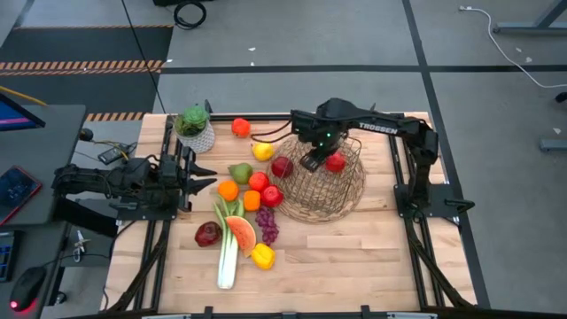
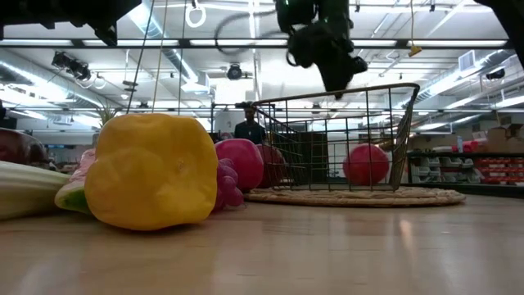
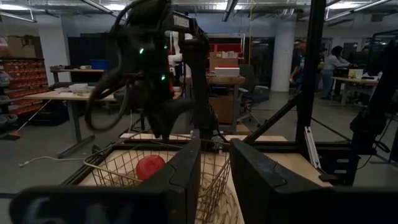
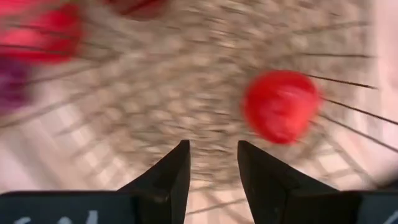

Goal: Build produce basket
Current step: Put the yellow bell pepper into the gold wire basket

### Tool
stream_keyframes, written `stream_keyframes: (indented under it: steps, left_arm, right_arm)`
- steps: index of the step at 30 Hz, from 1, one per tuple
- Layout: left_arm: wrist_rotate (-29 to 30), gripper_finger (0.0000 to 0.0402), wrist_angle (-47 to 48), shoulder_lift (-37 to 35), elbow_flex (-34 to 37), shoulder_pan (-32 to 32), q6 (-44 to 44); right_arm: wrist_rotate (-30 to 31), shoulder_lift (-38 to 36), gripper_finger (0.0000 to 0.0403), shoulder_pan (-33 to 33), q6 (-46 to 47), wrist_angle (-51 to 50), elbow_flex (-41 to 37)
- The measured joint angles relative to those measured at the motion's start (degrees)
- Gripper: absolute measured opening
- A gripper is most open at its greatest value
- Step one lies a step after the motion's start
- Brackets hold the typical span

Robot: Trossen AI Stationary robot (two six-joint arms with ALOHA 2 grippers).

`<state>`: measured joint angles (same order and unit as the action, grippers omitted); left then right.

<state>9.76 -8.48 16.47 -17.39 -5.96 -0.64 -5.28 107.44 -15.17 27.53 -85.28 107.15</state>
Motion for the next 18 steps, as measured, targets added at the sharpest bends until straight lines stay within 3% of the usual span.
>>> stream_keyframes:
  steps: [6,13,18]
  left_arm:
    - [-0.01,0.0094,1.6,0.04,0.0,0.0,2.67]
    - [-0.04,0.0094,3.71,0.02,0.0,-0.04,4.73]
    - [-2.31,0.0094,8.08,-0.48,-1.85,-0.04,5.47]
  right_arm:
    - [-5.92,0.02,0.0138,4.51,-4.13,16.27,0.73]
    - [-4.6,0.28,0.0139,9.28,-5.04,34.46,0.56]
    - [-5.04,0.31,0.0139,12.45,-5.23,38.62,0.22]
